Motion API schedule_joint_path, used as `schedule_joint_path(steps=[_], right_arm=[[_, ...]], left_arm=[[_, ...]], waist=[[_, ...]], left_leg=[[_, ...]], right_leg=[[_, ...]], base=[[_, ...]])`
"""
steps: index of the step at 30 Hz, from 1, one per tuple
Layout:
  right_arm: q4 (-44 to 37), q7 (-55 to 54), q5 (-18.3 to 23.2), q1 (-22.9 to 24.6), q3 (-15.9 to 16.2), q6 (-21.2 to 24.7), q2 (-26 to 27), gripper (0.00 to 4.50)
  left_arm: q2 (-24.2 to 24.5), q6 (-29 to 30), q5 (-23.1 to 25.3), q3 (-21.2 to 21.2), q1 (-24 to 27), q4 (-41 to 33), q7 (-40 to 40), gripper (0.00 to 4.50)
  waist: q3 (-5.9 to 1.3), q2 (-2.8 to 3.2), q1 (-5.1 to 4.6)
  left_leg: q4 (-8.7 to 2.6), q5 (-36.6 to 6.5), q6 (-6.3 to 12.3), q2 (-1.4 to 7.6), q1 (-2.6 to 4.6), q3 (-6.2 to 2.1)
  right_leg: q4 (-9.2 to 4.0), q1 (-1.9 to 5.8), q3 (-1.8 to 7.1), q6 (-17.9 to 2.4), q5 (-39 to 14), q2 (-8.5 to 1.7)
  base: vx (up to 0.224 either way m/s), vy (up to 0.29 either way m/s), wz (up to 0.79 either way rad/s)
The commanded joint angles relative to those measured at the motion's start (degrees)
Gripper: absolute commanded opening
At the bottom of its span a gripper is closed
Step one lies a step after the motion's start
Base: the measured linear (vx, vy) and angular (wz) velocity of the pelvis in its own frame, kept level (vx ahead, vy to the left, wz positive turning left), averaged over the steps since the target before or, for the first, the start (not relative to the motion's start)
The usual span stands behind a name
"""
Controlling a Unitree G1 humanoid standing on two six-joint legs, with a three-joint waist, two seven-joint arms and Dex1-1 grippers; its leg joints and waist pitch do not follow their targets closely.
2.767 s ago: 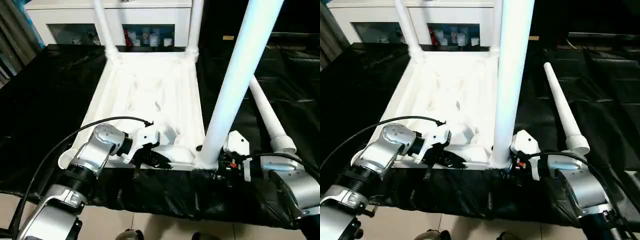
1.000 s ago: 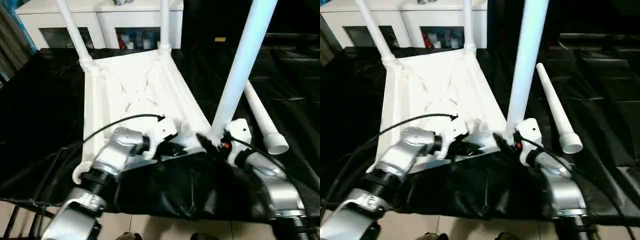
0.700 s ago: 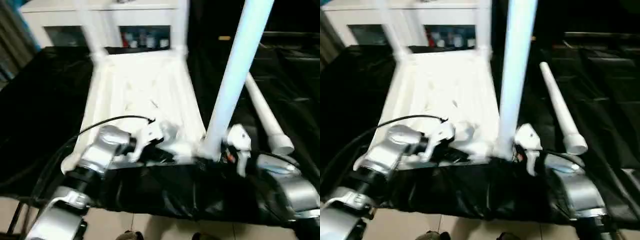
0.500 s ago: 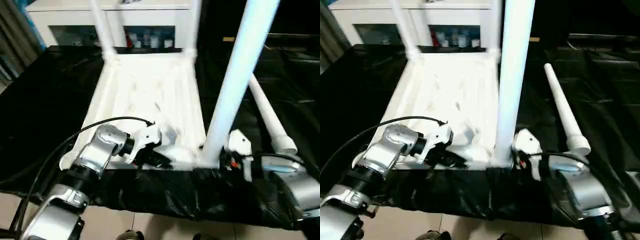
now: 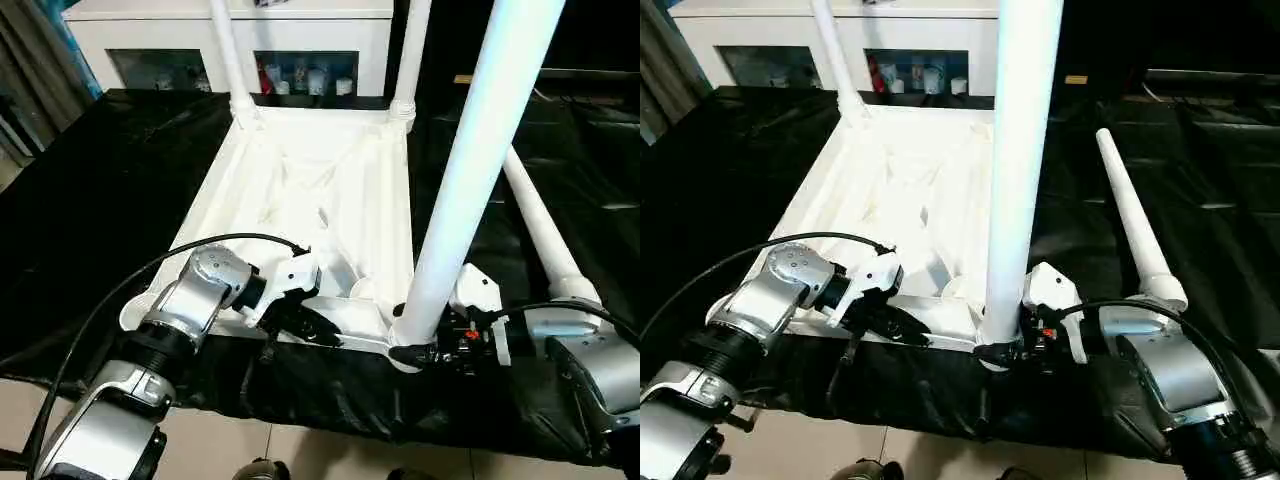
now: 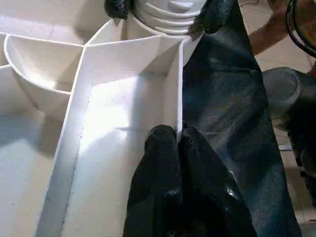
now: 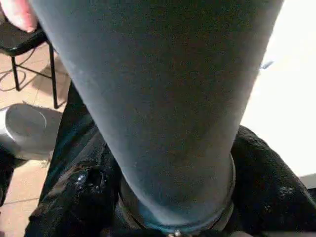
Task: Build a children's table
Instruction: Rotate leg to tighten
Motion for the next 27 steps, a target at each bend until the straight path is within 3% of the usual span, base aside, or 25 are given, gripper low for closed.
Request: schedule_joint_path(steps=[1, 3, 5, 9, 11, 12, 17, 18, 19, 20, 25, 26, 27], right_arm=[[0.7, -6.6, 0.3, 0.4, 1.6, 0.1, 6.0, 2.72], [3.7, -16.2, -2.1, 0.0, -0.8, -0.5, 10.8, 2.72], [4.4, -18.6, -2.8, -0.1, -1.2, -0.4, 11.9, 2.72], [5.7, -24.9, -4.0, 0.1, -2.2, 0.1, 15.4, 2.71], [6.6, -33.6, -5.0, 0.3, -3.8, 1.1, 20.7, 2.71], [6.6, -36.3, -5.6, 0.4, -4.2, 1.3, 22.2, 2.71], [5.6, -40.6, -7.6, 1.5, -3.3, -1.0, 26.1, 2.71], [5.5, -40.7, -7.9, 1.8, -2.9, -1.9, 26.6, 3.05], [5.6, -40.7, -7.8, 1.9, -2.7, -2.6, 26.9, 3.26], [5.7, -40.7, -7.7, 1.9, -2.7, -2.7, 26.9, 3.4], [5.7, -41.3, -7.5, 1.6, -3.5, -2.9, 26.4, 3.78], [5.4, -41.8, -8.0, 1.6, -3.9, -3.7, 26.1, 3.88], [4.9, -42.0, -8.6, 1.7, -3.9, -4.5, 25.5, 3.88]], left_arm=[[-4.4, 1.6, -1.1, -0.7, -1.5, -0.6, 4.4, 0.0], [-6.5, 4.4, 0.0, 0.2, -1.6, -0.8, 10.4, 0.0], [-7.2, 5.3, 0.3, 0.4, -1.6, -1.0, 12.0, 0.0], [-9.0, 8.0, 0.5, 0.8, -0.7, -2.7, 15.3, 0.0], [-11.6, 11.2, 2.4, 0.8, 0.4, -4.5, 22.1, 0.0], [-12.2, 11.8, 3.3, 0.7, 0.6, -4.8, 24.1, 0.0], [-14.8, 13.6, 3.3, 0.8, 1.8, -6.6, 27.8, 0.0], [-15.1, 13.7, 3.3, 0.6, 2.2, -7.0, 27.9, 0.0], [-15.1, 13.6, 3.3, 0.2, 2.5, -7.4, 27.6, 0.0], [-15.1, 13.5, 3.3, 0.1, 2.5, -7.4, 27.5, 0.0], [-14.4, 13.0, 3.1, -0.3, 2.8, -7.7, 27.0, 0.0], [-14.1, 13.1, 3.1, -0.4, 3.1, -8.1, 26.9, 0.0], [-13.9, 13.3, 3.1, -0.4, 3.3, -8.5, 26.9, 0.0]], waist=[[-3.12, -0.92, -0.43], [-2.89, -0.98, -0.85], [-2.59, -1.11, -1.59], [-2.73, -1.12, -2.59], [-2.72, -1.05, -3.11], [-2.93, -1.21, -3.1], [-2.92, -0.91, -3.15], [-2.95, -0.93, -3.16], [-3.08, -0.43, -3.13], [-3.08, -0.67, -3.23], [-3.44, -0.49, -3.17], [-3.54, -0.21, -3.1], [-3.57, -0.35, -3.14]], left_leg=[[-3.25, -9.2, 6.69, 3.44, 0.71, -1.18], [-3.65, -12.0, 4.57, 3.29, 0.8, -1.31], [-4.03, -14.8, 2.63, 3.08, 0.88, -1.57], [-4.05, -14.4, 2.88, 2.91, 0.61, -1.61], [-4.01, -13.6, 3.11, 2.88, 0.49, -1.52], [-3.88, -13.4, 3.26, 2.85, 0.75, -1.44], [-4.04, -14.1, 3.23, 2.88, 0.66, -1.5], [-4.03, -14.2, 3.33, 2.82, 0.6, -1.5], [-4.05, -14.5, 3.35, 2.85, 0.69, -1.55], [-4.05, -14.6, 3.39, 2.82, 0.66, -1.5], [-3.86, -12.8, 4.05, 2.78, 0.52, -1.48], [-3.81, -12.6, 4.06, 2.8, 0.6, -1.49], [-3.75, -12.2, 4.24, 2.8, 0.51, -1.46]], right_leg=[[-3.27, 2.71, 2.51, -16.2, -8.1, -3.42], [-3.88, 2.52, 2.41, -15.1, -13.3, -3.52], [-4.46, 2.53, 2.4, -13.2, -18.8, -3.58], [-4.46, 2.57, 2.47, -12.7, -17.5, -3.4], [-4.49, 2.43, 2.47, -13.0, -16.4, -3.35], [-4.55, 2.48, 2.48, -12.8, -16.5, -3.29], [-4.75, 2.38, 2.43, -11.7, -18.0, -3.27], [-4.78, 2.41, 2.45, -11.5, -17.9, -3.26], [-4.76, 2.41, 2.44, -11.4, -17.9, -3.22], [-4.86, 2.41, 2.43, -11.3, -17.7, -3.18], [-4.41, 2.64, 2.41, -12.2, -13.7, -3.09], [-4.32, 2.66, 2.42, -12.4, -13.2, -3.13], [-4.25, 2.73, 2.41, -12.8, -12.1, -3.14]], base=[[0.0, 0.0, 0.0], [0.0, 0.0, 0.0], [0.0, 0.0, 0.0], [0.0, 0.0, 0.0], [0.0, 0.0, 0.0], [0.0, 0.0, 0.0], [0.0, 0.0, 0.0], [0.0, 0.0, 0.0], [0.0, 0.0, 0.0], [0.0, 0.0, 0.0], [0.0, 0.0, 0.0], [0.0, 0.0, 0.0], [0.0, 0.0, 0.0]])
